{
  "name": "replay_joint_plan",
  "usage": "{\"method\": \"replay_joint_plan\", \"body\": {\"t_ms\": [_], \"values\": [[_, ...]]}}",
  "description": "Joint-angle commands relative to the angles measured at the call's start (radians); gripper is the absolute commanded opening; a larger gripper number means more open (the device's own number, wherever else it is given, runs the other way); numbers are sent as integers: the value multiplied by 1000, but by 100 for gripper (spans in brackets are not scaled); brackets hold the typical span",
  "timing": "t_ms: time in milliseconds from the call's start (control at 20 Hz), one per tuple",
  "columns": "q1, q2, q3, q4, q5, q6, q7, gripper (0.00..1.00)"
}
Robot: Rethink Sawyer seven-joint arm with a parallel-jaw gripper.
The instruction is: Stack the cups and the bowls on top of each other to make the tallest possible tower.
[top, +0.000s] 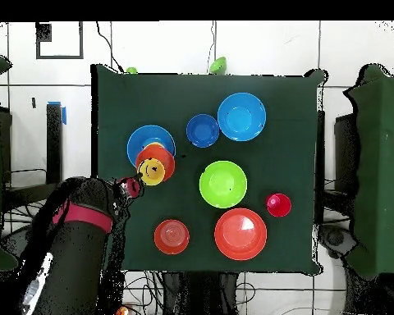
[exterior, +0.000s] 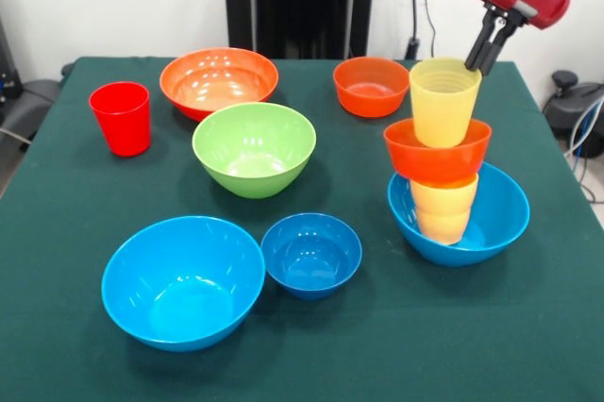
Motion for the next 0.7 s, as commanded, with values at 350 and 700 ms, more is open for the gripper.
{"method": "replay_joint_plan", "body": {"t_ms": [350, 700], "values": [[-42, -33, 85, -116, 64, 73, 17, 0], [-74, -58, 93, -125, 53, 87, -34, 0]]}}
